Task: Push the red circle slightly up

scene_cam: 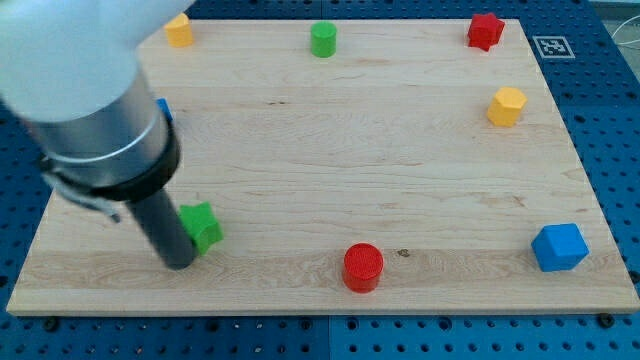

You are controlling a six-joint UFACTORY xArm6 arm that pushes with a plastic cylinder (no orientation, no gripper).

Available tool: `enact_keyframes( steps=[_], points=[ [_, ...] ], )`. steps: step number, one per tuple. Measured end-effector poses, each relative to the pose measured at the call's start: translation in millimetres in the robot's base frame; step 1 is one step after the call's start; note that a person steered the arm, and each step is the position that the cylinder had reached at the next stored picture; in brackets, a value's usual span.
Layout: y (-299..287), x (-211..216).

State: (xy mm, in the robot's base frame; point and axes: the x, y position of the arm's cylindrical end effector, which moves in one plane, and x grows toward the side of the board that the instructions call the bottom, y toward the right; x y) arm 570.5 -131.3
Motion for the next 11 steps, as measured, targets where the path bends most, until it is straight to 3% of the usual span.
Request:
enact_keyframes(
  steps=[1, 3, 6, 9, 10, 11],
  points=[
    [30, -6],
    [40, 48],
    [195, 48],
    [180, 6],
    [157, 4],
    [170, 6]
  ],
)
